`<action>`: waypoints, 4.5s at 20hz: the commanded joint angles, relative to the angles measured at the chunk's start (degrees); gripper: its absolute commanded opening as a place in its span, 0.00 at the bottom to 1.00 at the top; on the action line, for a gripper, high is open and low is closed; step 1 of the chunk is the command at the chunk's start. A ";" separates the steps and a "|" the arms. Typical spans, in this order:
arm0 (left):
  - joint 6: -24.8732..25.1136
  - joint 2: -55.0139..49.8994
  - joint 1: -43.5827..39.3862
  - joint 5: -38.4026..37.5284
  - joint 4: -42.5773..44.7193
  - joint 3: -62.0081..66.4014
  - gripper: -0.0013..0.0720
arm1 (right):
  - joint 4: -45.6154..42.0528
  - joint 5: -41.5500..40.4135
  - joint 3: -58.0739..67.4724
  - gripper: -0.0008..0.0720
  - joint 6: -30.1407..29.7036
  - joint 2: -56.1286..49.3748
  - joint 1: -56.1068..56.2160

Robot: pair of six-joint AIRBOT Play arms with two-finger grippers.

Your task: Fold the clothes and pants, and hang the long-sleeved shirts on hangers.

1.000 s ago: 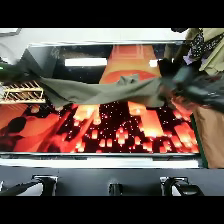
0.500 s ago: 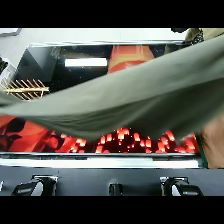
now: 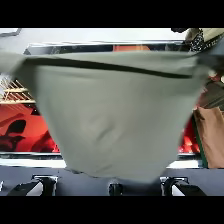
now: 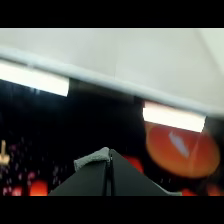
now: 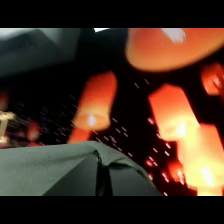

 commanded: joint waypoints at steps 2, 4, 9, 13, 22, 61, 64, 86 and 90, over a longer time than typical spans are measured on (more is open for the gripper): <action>0.98 -25.33 -5.16 7.37 -0.52 0.04 0.03 | -0.70 -2.67 -4.68 0.05 -2.54 -20.06 1.86; 1.03 -35.41 -7.58 10.84 -0.52 0.04 0.03 | -0.72 -5.86 -5.11 0.05 -2.54 -29.64 3.45; 1.03 -48.65 -8.72 10.95 -1.18 0.04 0.03 | 3.87 -14.23 -5.11 0.05 -0.96 -45.13 4.96; 2.56 -50.05 -8.72 11.06 -1.22 0.04 0.03 | 5.62 -20.24 -5.09 0.05 -0.96 -47.91 4.96; 12.90 -42.34 -1.22 -8.92 -2.25 5.38 0.38 | 9.77 0.35 -3.34 0.68 -16.70 -40.33 -7.69; 17.84 -3.72 19.37 -7.98 -12.98 -64.50 0.38 | 10.80 -6.16 -66.53 0.06 -32.52 -15.04 -26.29; 17.86 -3.72 19.39 -7.98 -13.44 -68.63 0.39 | 11.54 -5.88 -66.53 0.06 -32.54 -12.85 -26.29; 19.17 -6.82 16.17 -3.82 -17.86 -74.95 0.07 | 14.08 -4.44 -66.53 0.05 -33.38 -8.55 -26.29; 19.34 -6.43 16.17 -3.61 -19.34 -72.54 0.03 | 23.45 -3.52 -66.49 0.05 -39.17 -8.13 -26.23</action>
